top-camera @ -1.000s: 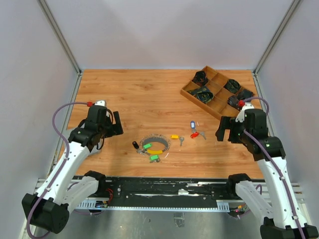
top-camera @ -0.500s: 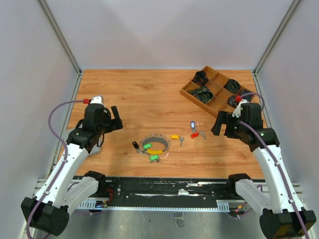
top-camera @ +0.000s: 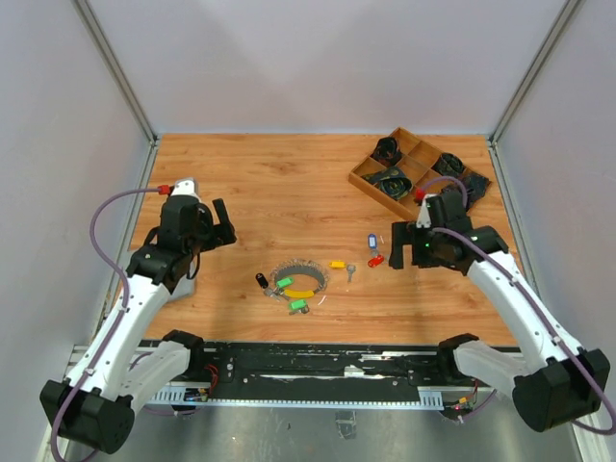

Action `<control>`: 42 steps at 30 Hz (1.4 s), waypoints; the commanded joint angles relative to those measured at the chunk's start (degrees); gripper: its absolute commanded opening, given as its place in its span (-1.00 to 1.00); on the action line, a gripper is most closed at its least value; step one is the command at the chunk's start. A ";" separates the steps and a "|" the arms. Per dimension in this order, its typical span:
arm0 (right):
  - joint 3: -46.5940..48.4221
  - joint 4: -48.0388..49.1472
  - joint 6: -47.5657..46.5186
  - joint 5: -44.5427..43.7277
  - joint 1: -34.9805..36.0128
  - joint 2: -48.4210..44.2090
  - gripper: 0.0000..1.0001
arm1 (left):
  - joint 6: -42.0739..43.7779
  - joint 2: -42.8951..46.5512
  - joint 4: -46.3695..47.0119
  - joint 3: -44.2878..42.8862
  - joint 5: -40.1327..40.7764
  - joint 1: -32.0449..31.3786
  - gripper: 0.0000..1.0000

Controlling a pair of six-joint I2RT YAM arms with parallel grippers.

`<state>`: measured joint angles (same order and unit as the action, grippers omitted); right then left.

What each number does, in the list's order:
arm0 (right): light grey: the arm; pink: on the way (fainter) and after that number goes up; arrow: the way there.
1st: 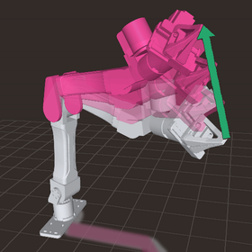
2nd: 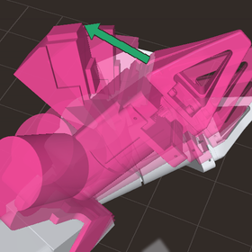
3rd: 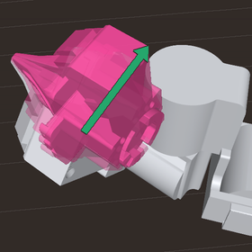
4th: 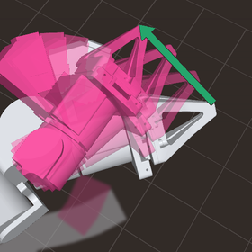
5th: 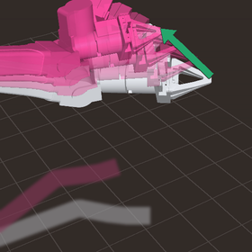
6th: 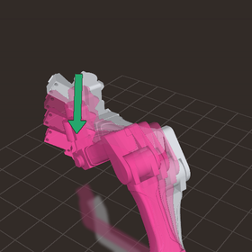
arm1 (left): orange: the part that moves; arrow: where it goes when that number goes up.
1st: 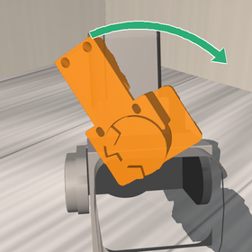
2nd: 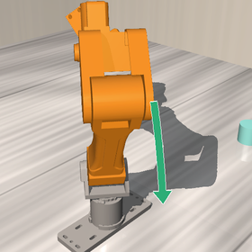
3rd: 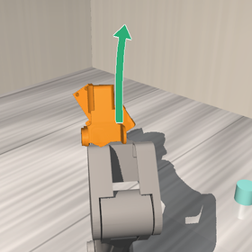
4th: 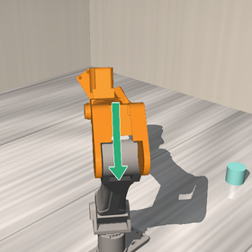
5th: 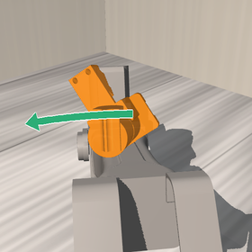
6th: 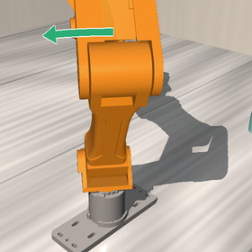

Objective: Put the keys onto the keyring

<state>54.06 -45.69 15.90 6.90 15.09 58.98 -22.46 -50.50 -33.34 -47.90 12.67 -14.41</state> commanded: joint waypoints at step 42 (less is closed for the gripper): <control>-7.76 39.98 16.37 14.74 23.80 32.10 -0.10 | 3.40 1.33 5.30 2.59 -5.30 0.44 0.70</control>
<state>47.46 -8.95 31.14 20.43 38.35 89.67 -19.73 -48.97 -30.02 -45.60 8.19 -14.37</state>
